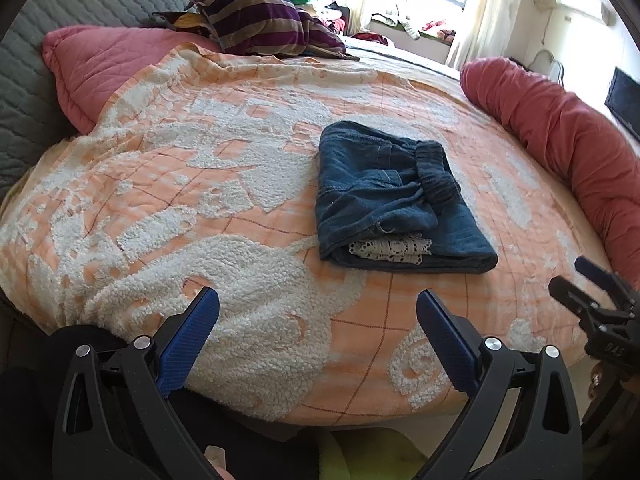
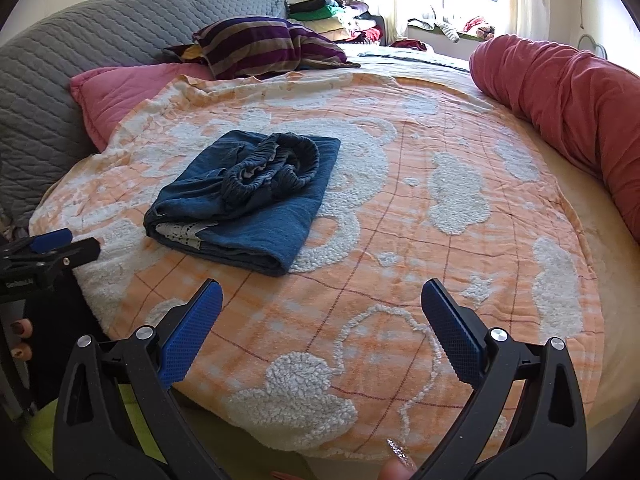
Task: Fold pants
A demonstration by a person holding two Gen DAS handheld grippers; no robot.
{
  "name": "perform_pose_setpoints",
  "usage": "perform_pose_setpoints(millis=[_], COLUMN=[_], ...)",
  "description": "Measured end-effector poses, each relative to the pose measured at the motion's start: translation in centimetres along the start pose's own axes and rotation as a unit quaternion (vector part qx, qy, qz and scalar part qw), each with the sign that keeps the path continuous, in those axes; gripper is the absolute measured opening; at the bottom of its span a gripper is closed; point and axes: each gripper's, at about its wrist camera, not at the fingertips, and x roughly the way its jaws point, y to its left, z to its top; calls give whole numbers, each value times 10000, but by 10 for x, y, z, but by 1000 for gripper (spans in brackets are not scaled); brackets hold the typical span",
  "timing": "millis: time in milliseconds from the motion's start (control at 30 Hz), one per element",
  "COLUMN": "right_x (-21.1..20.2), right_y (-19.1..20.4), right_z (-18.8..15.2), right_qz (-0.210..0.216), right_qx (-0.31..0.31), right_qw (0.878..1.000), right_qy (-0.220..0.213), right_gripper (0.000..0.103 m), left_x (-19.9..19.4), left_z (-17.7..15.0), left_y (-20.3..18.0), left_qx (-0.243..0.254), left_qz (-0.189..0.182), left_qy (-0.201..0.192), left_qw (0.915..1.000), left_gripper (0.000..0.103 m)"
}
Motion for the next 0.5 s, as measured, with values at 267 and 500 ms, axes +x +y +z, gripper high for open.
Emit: perform_pose_setpoints(millis=[267,500], right_x=[15,57], right_y=[-38,-170], right_z=[1,27], right_qz=[-412,-1521], right_qx=[433,1397], right_qw=[9982,9782], right_qy=[31,225], right_gripper=[94,94], left_x=[29,99], left_z=[26,108], left_y=[65,184], left_qx=[-755,-1053], left_qz=[108,1607], left_qy=[257,566], left_qw=[9968,9797], left_gripper=[98,98])
